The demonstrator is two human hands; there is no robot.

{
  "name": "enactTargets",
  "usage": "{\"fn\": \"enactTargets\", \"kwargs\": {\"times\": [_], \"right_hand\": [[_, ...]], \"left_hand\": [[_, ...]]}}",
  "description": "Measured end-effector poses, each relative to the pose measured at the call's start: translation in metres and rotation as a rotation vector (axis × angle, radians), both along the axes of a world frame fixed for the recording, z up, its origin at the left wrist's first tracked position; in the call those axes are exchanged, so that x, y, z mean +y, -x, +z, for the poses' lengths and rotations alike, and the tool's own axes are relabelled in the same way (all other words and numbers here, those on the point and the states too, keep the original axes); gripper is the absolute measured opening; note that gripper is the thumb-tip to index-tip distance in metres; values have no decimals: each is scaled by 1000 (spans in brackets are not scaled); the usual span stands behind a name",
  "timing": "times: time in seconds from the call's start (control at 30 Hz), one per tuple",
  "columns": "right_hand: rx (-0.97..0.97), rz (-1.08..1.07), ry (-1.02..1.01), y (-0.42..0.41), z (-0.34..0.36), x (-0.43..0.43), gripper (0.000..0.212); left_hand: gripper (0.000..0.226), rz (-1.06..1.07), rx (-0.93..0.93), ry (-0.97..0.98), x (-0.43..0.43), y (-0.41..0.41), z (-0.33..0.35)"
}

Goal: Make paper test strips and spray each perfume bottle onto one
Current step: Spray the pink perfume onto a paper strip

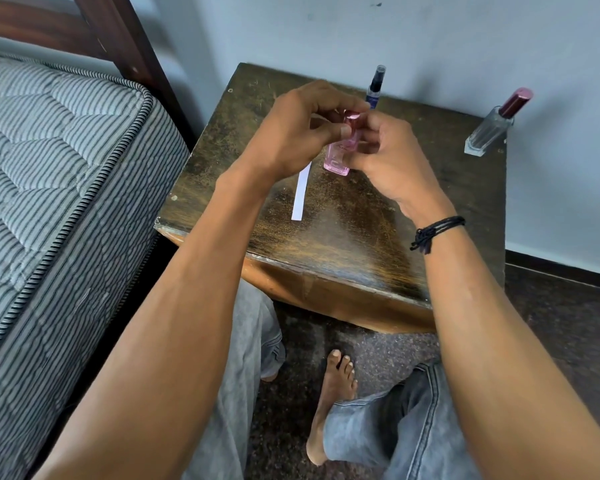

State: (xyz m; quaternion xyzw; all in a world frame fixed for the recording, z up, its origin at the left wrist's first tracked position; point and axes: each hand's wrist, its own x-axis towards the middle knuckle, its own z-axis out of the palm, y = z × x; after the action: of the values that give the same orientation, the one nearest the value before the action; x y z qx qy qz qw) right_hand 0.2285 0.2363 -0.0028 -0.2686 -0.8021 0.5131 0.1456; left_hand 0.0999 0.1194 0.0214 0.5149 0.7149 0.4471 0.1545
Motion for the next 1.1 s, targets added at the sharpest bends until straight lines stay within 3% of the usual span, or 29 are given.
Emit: {"fn": "enactTargets", "kwargs": {"times": [0.37, 0.5, 0.6, 0.77, 1.1], "right_hand": [[-26, 9, 9, 1, 1, -1, 33], [-44, 19, 6, 0, 2, -1, 38], [-69, 28, -10, -1, 2, 0, 44], [-170, 36, -62, -4, 3, 2, 61], [-339, 75, -137, -14, 10, 1, 79]], "left_hand": [[65, -24, -211, -40, -11, 18, -3], [51, 155, -188, -11, -12, 29, -12], [31, 255, -22, 215, -11, 33, -19], [19, 183, 131, 461, -9, 25, -22], [13, 179, 166, 525, -8, 14, -18]]}}
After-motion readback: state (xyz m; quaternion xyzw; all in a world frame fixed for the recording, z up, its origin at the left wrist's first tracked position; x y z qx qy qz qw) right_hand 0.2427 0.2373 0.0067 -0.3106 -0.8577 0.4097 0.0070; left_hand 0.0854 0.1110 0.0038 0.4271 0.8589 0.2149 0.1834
